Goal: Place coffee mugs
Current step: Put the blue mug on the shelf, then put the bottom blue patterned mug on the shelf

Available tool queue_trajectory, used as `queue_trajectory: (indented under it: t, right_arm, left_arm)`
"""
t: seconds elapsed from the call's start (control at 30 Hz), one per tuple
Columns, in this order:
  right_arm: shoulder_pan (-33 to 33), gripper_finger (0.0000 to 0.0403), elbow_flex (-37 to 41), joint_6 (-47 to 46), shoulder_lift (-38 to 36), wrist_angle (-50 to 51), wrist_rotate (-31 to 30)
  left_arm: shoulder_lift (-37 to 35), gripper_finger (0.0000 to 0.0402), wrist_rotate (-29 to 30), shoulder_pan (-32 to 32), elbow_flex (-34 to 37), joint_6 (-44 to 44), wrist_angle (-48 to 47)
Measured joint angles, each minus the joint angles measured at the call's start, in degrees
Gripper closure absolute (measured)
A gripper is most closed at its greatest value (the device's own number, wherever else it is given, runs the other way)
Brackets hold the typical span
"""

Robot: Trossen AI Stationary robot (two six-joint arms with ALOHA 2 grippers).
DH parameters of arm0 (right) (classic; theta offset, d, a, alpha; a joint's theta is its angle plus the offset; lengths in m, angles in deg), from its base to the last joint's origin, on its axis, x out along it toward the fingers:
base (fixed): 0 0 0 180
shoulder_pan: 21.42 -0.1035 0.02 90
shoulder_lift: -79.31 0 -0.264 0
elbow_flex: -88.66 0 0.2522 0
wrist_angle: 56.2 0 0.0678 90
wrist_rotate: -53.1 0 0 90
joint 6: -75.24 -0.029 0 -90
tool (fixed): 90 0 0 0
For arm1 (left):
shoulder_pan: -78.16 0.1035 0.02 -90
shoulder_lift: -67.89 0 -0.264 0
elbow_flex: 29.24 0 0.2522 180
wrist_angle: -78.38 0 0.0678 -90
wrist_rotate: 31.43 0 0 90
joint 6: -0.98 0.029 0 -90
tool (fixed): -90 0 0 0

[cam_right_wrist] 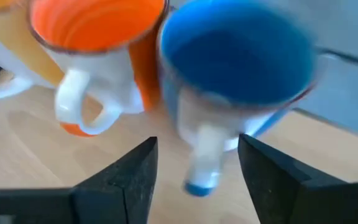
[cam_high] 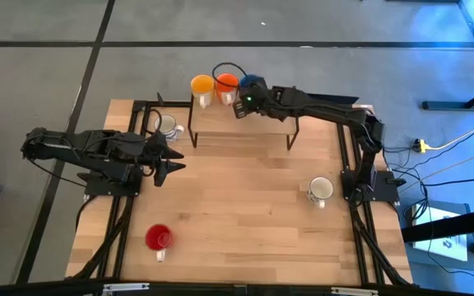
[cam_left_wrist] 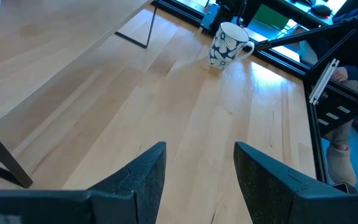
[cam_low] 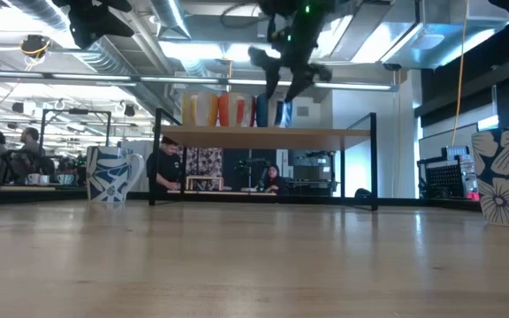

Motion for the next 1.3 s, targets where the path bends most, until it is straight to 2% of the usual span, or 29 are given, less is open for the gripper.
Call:
queue_trajectory:
  t: [0.2,0.47,0.67,0.83,0.97,1.13,1.3]
  right_arm:
    - [-2.36,0.0196,-10.07,1.33,-0.09,10.36,-6.06]
    - [-9.71,0.0198,-23.6,5.66,-0.13,18.69,-5.84]
    - [-18.84,0.0198,-29.98,6.71,-0.17,25.9,-1.52]
    - [-27.57,0.0198,-29.0,-0.11,-0.62,29.16,-1.61]
    - [-34.7,0.0198,-26.03,-7.2,-0.63,29.46,-4.5]
    - [-41.64,0.0198,-19.93,-21.24,-0.96,35.59,-8.97]
    - [-46.53,0.0198,-10.86,-36.69,-3.92,39.99,-9.14]
  left_arm:
    - [0.01,0.0218,0.02,0.01,0.0,-0.03,0.0]
    - [-0.01,0.0218,0.02,-0.01,0.0,-0.05,0.0]
    - [0.01,0.0218,0.0,0.0,0.0,-0.07,0.0]
    - [0.01,0.0218,0.0,0.01,0.0,-0.03,0.0]
    - [0.0,0.0218,0.0,0.01,0.0,-0.03,0.0]
    - [-0.01,0.0218,-0.65,0.01,0.0,-0.01,0.0]
    - [0.0,0.0218,-3.46,0.0,0.0,0.0,-0.06]
